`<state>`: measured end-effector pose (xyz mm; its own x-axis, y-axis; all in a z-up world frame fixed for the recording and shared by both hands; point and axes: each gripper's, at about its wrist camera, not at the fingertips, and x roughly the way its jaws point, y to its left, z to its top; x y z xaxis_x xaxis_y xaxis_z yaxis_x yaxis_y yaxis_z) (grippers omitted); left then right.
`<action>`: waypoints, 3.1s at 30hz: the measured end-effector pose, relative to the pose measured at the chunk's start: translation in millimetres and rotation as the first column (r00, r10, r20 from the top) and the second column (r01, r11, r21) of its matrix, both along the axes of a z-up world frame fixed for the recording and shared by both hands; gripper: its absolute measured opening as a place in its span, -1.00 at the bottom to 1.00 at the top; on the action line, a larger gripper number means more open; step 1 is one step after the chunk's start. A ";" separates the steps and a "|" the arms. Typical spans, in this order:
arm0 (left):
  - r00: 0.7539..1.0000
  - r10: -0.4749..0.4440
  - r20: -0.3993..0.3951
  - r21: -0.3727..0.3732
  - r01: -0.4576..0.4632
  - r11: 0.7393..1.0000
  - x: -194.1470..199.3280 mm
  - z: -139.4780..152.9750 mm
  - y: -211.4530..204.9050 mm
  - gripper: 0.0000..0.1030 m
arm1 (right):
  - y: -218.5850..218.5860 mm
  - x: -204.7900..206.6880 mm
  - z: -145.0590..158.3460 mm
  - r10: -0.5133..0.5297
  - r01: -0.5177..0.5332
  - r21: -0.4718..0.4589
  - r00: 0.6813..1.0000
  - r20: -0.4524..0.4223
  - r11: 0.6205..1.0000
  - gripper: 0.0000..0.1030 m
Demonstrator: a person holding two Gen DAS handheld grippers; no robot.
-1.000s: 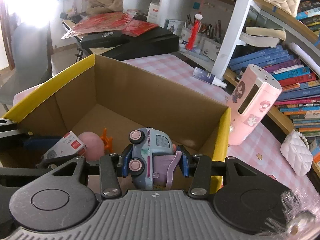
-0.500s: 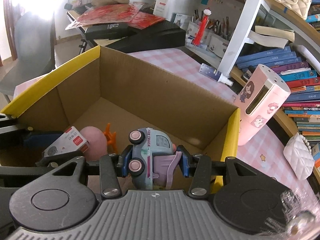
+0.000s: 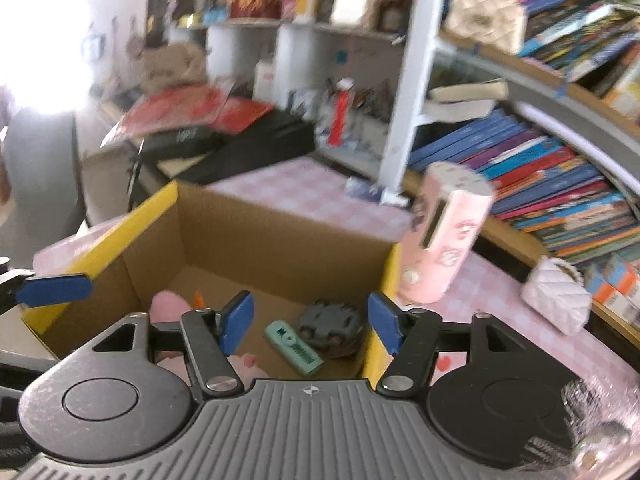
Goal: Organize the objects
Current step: 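Open both grippers to release the card box and toy car into the box, then withdraw both grippers from the yellow box toward the white charger and blue bag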
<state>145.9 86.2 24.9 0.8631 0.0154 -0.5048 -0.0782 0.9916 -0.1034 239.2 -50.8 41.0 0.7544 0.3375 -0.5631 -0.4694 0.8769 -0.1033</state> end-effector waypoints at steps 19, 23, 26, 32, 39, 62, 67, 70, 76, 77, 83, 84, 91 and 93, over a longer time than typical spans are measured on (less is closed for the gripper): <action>0.999 0.032 -0.010 -0.004 -0.032 0.999 -87.8 -5.5 1.2 0.65 | -52.8 -110.2 -6.8 -0.202 0.202 0.014 0.978 0.060 0.979 0.47; 0.999 0.028 -0.029 0.006 -0.027 1.000 -99.2 -9.3 -0.9 0.68 | -54.4 -131.9 -17.3 -0.216 0.216 0.002 0.976 0.036 0.976 0.49; 0.999 0.031 -0.041 0.019 -0.030 0.999 -107.9 -13.3 -3.0 0.77 | -55.4 -147.6 -24.8 -0.232 0.232 -0.003 0.972 0.020 0.973 0.54; 0.996 0.030 -0.078 0.048 -0.026 0.998 -123.7 -21.9 -9.4 0.83 | -58.7 -173.4 -38.9 -0.285 0.285 -0.011 0.959 0.006 0.959 0.66; 0.996 0.015 -0.086 0.058 -0.010 0.998 -135.0 -22.4 -11.4 0.86 | -58.7 -192.7 -46.2 -0.302 0.302 -0.042 0.953 -0.002 0.952 0.76; 0.981 -0.130 -0.147 0.051 0.139 0.989 -156.6 -36.7 -38.2 0.89 | -78.5 -243.7 -61.2 -0.391 0.387 -0.074 0.919 -0.047 0.919 0.81; 0.971 -0.186 -0.149 0.046 0.195 0.980 -154.4 -38.5 -52.0 0.89 | -92.9 -250.4 -63.9 -0.440 0.435 -0.081 0.896 -0.056 0.897 0.82; 0.963 -0.221 -0.153 0.048 0.231 0.972 -151.8 -39.7 -61.2 0.89 | -102.9 -253.6 -64.8 -0.472 0.468 -0.081 0.879 -0.058 0.880 0.83; 0.946 -0.286 -0.154 0.051 0.297 0.954 -144.1 -40.1 -81.5 0.89 | -123.5 -257.2 -66.5 -0.535 0.530 -0.080 0.842 -0.065 0.844 0.84; 0.943 -0.294 -0.155 0.051 0.304 0.951 -142.3 -40.3 -84.6 0.89 | -126.7 -257.3 -66.3 -0.543 0.538 -0.080 0.837 -0.064 0.839 0.84; 0.927 -0.341 -0.155 0.053 0.352 0.934 -130.4 -40.5 -107.0 0.89 | -147.2 -254.5 -66.8 -0.588 0.583 -0.081 0.807 -0.065 0.809 0.84; 0.925 -0.346 -0.156 0.053 0.358 0.932 -128.4 -40.3 -110.4 0.89 | -150.6 -253.3 -66.8 -0.593 0.588 -0.081 0.803 -0.065 0.805 0.84; 0.920 -0.362 -0.152 0.058 0.374 0.926 -110.3 -37.8 -129.8 0.89 | -170.1 -237.5 -65.2 -0.611 0.606 -0.077 0.789 -0.070 0.792 0.85; 0.920 -0.363 -0.150 0.060 0.375 0.925 -105.1 -37.1 -134.3 0.89 | -174.5 -231.5 -64.8 -0.608 0.604 -0.077 0.791 -0.068 0.793 0.85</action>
